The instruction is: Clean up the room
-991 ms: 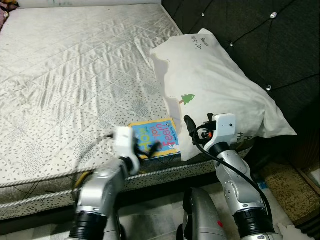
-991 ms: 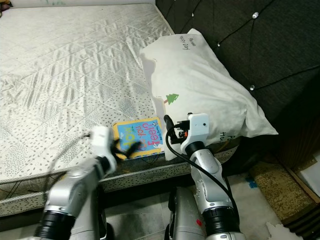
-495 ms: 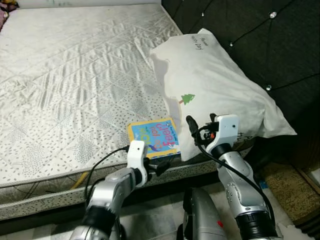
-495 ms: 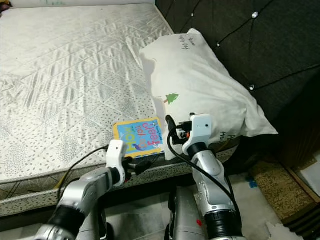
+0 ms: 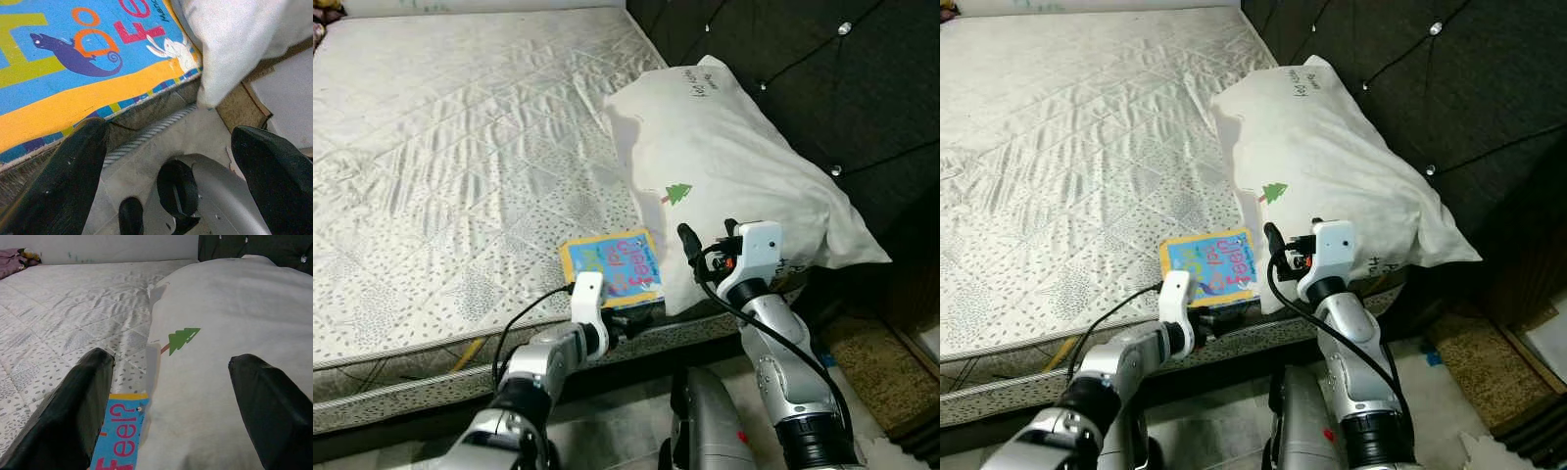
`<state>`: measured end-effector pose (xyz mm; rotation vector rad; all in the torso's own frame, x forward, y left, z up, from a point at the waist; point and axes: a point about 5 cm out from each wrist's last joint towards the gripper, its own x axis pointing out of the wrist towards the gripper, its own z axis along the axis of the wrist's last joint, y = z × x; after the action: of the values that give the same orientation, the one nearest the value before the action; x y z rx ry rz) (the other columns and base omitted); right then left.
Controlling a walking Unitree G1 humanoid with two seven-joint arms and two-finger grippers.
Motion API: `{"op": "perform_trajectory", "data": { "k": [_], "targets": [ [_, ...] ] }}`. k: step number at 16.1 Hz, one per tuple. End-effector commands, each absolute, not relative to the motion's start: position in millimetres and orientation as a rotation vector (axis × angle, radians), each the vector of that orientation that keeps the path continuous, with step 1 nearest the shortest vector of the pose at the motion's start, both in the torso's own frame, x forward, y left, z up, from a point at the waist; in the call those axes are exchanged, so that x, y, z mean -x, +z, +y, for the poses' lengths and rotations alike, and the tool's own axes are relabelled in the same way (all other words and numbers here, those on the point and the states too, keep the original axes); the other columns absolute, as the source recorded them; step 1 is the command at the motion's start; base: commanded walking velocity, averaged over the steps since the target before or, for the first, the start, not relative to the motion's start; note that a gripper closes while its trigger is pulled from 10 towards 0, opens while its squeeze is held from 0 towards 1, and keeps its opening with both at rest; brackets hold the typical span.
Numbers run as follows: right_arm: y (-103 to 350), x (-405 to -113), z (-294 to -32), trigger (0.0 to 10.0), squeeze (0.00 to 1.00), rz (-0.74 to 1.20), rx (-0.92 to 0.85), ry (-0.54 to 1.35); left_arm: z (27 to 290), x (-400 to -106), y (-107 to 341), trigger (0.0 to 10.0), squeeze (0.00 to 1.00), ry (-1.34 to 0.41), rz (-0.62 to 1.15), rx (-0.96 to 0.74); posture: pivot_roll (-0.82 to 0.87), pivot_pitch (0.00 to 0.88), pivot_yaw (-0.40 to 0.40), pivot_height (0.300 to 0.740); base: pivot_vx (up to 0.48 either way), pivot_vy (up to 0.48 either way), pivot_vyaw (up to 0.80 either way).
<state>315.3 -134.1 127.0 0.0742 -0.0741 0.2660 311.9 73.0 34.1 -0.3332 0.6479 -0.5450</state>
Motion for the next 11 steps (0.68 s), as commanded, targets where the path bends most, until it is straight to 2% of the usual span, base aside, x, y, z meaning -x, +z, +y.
{"op": "perform_trajectory", "data": {
  "k": [1, 11],
  "targets": [
    [129, -313, -139, 10.0, 0.00, -0.077, -0.065, 0.251, 79, -312, 30, 10.0, 0.00, -0.515, 0.664, 0.334, -0.12, 0.104, -0.034, 0.560, 0.000, 0.000, 0.00],
    [133, -317, -142, 10.0, 0.00, -0.076, -0.054, 0.251, 88, -328, 36, 10.0, 0.00, -0.452, 0.631, 0.322, -0.13, 0.111, -0.051, 0.560, 0.000, 0.000, 0.00]
  ]
}}
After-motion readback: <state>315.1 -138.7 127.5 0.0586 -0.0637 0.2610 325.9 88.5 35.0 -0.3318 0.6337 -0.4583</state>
